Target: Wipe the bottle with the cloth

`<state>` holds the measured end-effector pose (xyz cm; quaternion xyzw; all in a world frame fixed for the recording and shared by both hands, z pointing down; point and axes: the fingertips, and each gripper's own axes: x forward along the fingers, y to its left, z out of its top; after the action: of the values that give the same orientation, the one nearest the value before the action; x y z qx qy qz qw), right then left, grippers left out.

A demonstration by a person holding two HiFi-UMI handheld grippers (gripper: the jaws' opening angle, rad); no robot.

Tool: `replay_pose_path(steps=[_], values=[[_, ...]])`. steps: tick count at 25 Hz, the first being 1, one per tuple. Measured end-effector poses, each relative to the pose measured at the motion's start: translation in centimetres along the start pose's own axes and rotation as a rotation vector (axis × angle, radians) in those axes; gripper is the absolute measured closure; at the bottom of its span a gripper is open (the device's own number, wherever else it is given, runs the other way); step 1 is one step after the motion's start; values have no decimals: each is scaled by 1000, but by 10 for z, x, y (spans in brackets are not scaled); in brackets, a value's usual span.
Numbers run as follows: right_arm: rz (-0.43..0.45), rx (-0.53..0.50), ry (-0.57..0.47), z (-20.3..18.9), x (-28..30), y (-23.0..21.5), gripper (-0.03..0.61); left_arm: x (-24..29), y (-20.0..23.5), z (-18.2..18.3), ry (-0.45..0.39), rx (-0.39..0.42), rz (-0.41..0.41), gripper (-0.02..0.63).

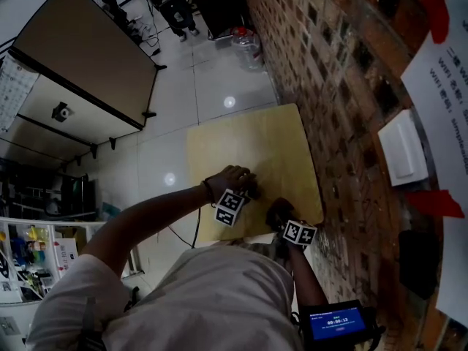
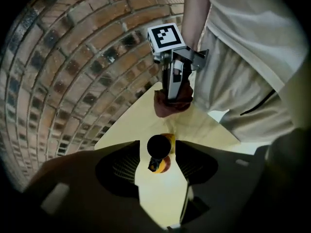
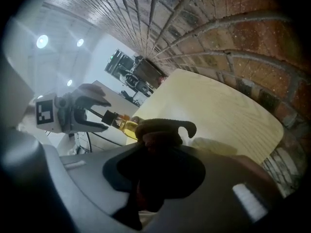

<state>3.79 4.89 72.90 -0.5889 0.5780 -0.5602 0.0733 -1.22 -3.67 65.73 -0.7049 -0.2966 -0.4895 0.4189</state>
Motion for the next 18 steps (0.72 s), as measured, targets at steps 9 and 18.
replay_pose_path(steps=[9,18], values=[[37,-60,-30,-3,-17,33,492,7,2,3,26,-248,-17,431],[131,-238,-98,29,1,88,492,12,35,-3,142,-917,51,440]])
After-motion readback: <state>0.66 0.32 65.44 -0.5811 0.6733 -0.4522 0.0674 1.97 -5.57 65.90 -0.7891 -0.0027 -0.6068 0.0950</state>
